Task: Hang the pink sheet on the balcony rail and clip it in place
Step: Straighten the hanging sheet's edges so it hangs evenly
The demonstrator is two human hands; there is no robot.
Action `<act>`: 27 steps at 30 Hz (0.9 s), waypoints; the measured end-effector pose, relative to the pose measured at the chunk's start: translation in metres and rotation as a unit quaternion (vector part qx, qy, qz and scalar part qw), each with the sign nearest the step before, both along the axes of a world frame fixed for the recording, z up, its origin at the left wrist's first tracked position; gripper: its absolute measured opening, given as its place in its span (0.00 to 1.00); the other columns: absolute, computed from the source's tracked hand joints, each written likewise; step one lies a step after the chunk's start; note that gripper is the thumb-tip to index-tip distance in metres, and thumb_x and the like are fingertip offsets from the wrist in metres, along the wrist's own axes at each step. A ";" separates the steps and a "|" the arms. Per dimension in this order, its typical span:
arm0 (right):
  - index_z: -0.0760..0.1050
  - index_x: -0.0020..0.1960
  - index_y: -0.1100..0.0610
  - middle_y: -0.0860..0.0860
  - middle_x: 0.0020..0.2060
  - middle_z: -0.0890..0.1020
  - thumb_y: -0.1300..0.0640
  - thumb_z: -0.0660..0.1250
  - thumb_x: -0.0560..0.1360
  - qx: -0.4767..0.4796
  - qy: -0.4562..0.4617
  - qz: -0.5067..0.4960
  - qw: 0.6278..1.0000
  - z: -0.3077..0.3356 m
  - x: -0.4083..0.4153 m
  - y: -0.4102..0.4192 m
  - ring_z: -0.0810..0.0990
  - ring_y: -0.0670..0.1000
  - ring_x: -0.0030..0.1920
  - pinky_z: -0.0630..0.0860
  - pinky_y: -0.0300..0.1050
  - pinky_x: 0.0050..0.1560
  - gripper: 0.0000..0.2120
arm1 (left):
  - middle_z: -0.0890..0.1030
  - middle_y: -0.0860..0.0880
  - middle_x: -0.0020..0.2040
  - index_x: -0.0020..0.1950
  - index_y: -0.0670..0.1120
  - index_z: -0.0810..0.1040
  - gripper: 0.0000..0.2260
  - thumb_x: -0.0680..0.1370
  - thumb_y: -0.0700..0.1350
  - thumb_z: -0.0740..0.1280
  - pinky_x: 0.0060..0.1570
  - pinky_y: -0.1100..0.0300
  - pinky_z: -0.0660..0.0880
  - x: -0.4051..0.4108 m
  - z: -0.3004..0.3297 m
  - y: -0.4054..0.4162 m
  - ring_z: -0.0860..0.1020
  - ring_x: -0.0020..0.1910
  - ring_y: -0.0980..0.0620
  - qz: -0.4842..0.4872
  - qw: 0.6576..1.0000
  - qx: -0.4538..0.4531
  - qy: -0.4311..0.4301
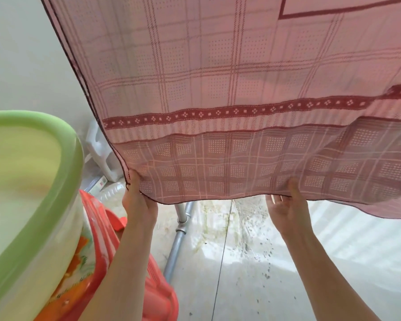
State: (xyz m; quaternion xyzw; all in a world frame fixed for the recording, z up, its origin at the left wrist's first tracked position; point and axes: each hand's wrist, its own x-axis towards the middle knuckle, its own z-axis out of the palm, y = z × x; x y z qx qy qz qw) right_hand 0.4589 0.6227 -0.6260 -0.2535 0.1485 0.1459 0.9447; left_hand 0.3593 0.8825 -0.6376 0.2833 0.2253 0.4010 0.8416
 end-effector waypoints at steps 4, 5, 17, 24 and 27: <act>0.76 0.50 0.54 0.47 0.45 0.82 0.61 0.62 0.77 -0.023 -0.021 0.049 0.998 0.008 -0.004 0.011 0.78 0.48 0.55 0.72 0.49 0.56 0.06 | 0.76 0.46 0.64 0.63 0.41 0.73 0.16 0.78 0.46 0.63 0.63 0.53 0.71 -0.001 -0.008 0.001 0.76 0.61 0.50 0.035 0.999 -0.010 0.024; 0.76 0.50 0.54 0.47 0.43 0.83 0.61 0.62 0.77 -0.025 -0.029 0.064 0.997 0.007 -0.007 0.015 0.78 0.48 0.55 0.72 0.49 0.56 0.06 | 0.77 0.47 0.62 0.62 0.42 0.74 0.14 0.78 0.46 0.62 0.63 0.52 0.71 0.001 -0.009 0.000 0.76 0.60 0.51 0.044 0.999 -0.008 0.030; 0.81 0.50 0.50 0.46 0.54 0.82 0.59 0.64 0.77 -0.180 -0.103 0.280 0.937 -0.013 -0.060 0.066 0.77 0.50 0.58 0.73 0.48 0.57 0.08 | 0.82 0.49 0.45 0.53 0.43 0.78 0.12 0.80 0.47 0.58 0.59 0.56 0.72 -0.010 -0.008 -0.021 0.78 0.49 0.52 0.015 1.000 -0.017 -0.010; 0.77 0.43 0.56 0.50 0.34 0.78 0.63 0.69 0.73 -0.184 -0.104 0.352 0.912 -0.001 -0.104 0.122 0.74 0.46 0.29 0.68 0.37 0.31 0.03 | 0.82 0.49 0.38 0.47 0.43 0.77 0.11 0.79 0.45 0.58 0.44 0.62 0.75 -0.032 -0.005 -0.036 0.79 0.41 0.53 -0.044 0.999 0.005 -0.002; 0.77 0.39 0.58 0.51 0.31 0.76 0.67 0.68 0.72 -0.165 -0.105 0.313 0.929 0.012 -0.100 0.131 0.68 0.44 0.27 0.65 0.35 0.27 0.06 | 0.81 0.47 0.38 0.44 0.42 0.78 0.10 0.78 0.41 0.58 0.42 0.61 0.75 -0.042 0.000 -0.039 0.78 0.40 0.53 -0.057 0.997 0.059 -0.005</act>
